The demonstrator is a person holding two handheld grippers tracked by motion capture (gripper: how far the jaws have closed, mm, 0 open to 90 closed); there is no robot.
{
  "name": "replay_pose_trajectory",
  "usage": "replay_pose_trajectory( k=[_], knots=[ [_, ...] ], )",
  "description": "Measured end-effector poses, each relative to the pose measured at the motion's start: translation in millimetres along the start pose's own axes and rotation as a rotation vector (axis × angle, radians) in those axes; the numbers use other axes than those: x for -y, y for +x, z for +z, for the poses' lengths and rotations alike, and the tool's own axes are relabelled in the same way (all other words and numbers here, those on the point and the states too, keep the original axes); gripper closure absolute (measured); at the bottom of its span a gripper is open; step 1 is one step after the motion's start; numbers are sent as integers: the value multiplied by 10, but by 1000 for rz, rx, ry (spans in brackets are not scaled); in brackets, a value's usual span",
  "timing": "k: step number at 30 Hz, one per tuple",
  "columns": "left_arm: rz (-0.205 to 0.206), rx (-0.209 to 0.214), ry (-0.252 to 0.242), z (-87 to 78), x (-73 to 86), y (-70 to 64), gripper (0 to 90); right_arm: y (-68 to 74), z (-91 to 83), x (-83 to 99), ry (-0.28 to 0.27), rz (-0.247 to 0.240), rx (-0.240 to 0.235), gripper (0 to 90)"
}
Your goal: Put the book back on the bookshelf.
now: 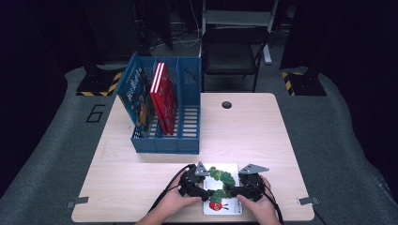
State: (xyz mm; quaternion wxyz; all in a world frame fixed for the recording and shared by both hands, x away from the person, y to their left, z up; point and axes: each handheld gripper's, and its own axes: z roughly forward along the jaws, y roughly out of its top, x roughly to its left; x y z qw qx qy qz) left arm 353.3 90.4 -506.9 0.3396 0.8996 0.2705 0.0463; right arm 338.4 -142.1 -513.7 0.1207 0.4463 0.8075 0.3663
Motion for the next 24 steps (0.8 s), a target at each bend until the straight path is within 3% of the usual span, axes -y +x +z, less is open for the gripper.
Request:
replay_pose_trajectory(
  k=[3, 4, 13, 17, 24],
  knots=[
    [-48, 14, -6, 2, 31, 37, 272, -13, 10, 13, -9, 20, -11, 260],
    [-84, 23, 2, 6, 37, 45, 264, -17, 14, 23, -4, 23, -20, 234],
    [-75, 21, -24, 17, 73, 48, 235, 3, 33, 40, 13, 19, -44, 160],
    [-56, 14, -25, 42, 75, 5, 166, -2, 39, 46, 10, -1, -45, 146],
    [-50, 18, -40, 44, 93, 7, 158, 11, 43, 48, 9, 6, -39, 139]
  ],
)
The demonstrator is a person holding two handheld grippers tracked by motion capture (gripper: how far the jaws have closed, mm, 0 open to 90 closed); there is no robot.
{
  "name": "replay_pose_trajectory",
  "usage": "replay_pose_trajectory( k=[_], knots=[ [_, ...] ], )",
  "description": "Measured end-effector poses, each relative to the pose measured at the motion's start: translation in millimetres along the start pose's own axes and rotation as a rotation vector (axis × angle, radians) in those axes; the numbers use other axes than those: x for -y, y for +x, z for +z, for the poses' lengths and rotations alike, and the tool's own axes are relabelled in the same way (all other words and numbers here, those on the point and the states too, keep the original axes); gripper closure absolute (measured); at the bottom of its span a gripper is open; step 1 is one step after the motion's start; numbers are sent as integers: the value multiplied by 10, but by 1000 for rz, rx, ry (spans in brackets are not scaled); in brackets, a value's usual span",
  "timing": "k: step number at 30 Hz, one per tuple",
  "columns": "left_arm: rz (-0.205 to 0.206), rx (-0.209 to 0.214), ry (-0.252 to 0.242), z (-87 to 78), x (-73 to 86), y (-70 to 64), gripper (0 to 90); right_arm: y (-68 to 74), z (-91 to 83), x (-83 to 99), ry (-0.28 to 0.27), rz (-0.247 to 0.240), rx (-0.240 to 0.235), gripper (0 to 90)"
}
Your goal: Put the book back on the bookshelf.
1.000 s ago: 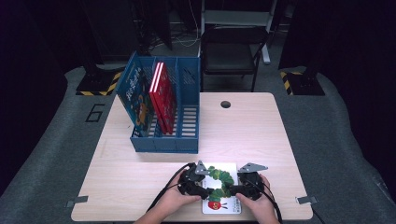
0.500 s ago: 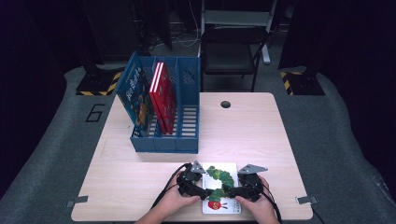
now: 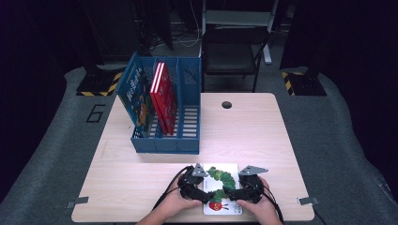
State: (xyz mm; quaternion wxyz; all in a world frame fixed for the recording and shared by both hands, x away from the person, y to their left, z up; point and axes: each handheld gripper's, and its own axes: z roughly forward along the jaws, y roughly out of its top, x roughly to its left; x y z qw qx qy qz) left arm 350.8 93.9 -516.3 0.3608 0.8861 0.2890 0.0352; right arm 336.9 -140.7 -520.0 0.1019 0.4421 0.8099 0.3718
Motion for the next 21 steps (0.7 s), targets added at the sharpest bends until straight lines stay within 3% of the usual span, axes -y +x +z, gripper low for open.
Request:
replay_pose_trajectory(
  k=[10, 12, 16, 21],
  knots=[
    [-17, -3, -3, -5, 11, -2, 151, 74, -19, 9, 14, 32, 15, 151],
    [-21, -13, -17, -8, 36, 1, 142, 84, -12, 6, 14, 18, 17, 151],
    [-13, -33, 0, 8, 47, -12, 15, 130, 5, 1, 14, 10, 9, 157],
    [-14, -41, 19, -10, 64, -19, 0, 223, 28, -9, 22, 13, 5, 157]
  ],
)
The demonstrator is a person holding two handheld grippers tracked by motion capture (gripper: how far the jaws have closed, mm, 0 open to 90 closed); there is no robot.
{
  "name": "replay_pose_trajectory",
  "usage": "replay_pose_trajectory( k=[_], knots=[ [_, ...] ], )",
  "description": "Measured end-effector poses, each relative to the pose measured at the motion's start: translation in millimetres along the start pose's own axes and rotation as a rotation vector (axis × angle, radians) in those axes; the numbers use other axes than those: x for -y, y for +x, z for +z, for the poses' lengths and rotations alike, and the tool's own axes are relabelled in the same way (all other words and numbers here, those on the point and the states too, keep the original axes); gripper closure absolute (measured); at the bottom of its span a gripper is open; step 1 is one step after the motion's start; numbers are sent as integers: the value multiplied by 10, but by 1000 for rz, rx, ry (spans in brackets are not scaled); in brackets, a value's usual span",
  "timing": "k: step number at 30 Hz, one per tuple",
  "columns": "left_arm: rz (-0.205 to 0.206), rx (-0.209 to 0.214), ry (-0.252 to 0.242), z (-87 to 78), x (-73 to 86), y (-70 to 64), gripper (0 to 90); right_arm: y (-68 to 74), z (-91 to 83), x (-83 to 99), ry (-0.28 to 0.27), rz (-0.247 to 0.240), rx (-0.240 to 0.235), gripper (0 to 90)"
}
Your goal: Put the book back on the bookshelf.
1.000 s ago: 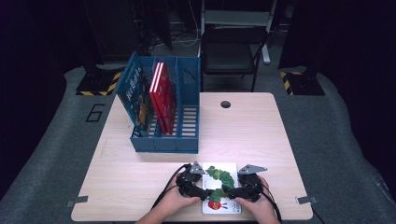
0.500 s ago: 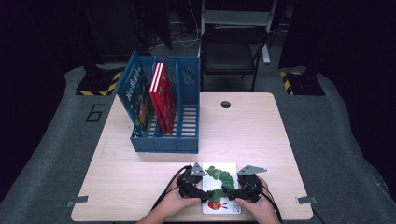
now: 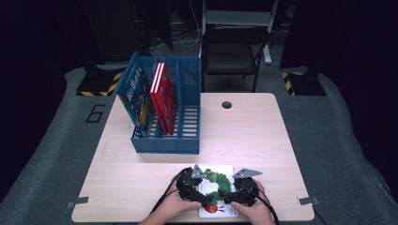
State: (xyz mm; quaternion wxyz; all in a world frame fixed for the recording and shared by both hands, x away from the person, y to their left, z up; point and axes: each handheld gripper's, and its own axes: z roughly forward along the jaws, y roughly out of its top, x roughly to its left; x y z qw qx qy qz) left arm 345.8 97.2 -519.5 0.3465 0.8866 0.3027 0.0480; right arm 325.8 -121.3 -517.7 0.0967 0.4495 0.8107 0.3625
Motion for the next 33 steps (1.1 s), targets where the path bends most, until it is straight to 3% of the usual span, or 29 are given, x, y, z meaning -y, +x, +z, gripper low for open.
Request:
replay_pose_trajectory(
  k=[11, 21, 28, 33],
  knots=[
    [7, 8, -11, -57, 61, 49, 9, 65, 20, -30, 24, 3, 5, 161],
    [-67, 15, -37, -120, 51, 159, 191, -88, -9, -80, 32, 17, -44, 281],
    [-123, 4, -64, -81, -9, 284, 210, -192, 70, -183, 17, 31, -50, 281],
    [-129, -1, -57, -57, -52, 310, 206, -226, 110, -232, 20, 28, -54, 262]
  ],
)
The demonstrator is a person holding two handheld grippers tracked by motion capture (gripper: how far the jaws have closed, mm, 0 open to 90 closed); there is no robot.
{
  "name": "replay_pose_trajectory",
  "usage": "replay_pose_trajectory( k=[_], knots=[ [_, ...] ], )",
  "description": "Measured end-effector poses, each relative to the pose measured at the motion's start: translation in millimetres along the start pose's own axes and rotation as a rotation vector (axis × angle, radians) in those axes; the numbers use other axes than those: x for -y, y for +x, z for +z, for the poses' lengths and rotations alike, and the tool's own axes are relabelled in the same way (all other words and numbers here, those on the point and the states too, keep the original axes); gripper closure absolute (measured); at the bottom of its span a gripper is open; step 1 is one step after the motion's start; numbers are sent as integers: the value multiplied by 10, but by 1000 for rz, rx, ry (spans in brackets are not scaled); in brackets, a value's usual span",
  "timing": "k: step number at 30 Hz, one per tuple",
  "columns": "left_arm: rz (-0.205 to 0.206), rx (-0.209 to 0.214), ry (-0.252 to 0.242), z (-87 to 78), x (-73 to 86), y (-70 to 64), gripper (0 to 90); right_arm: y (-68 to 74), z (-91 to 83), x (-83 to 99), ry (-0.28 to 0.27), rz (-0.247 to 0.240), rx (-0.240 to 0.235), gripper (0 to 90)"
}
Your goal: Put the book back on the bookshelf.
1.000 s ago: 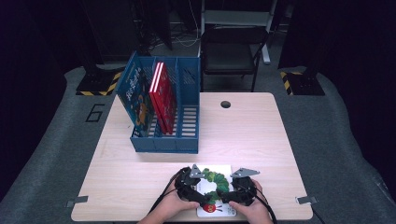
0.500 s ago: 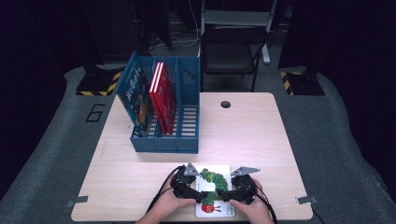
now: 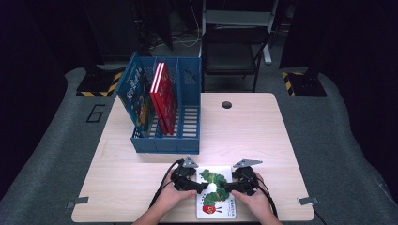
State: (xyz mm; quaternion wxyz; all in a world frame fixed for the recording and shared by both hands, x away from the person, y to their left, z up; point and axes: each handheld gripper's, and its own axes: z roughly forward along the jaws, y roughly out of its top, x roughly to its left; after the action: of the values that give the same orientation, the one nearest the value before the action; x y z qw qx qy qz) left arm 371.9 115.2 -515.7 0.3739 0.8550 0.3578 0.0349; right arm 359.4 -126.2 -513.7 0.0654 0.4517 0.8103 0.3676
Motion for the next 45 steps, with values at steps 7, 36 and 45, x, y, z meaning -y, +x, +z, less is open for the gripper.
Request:
replay_pose_trajectory(
  k=[7, 36, 45],
  knots=[
    [-19, -9, 29, 3, -49, 7, 208, -71, 33, -70, 7, 23, -23, 257],
    [-49, -16, 15, -1, -36, -5, 222, -82, 68, -88, -5, -20, -3, 250],
    [-73, -28, 9, 3, -48, -1, 247, -71, 67, -61, -27, -13, 4, 252]
  ],
)
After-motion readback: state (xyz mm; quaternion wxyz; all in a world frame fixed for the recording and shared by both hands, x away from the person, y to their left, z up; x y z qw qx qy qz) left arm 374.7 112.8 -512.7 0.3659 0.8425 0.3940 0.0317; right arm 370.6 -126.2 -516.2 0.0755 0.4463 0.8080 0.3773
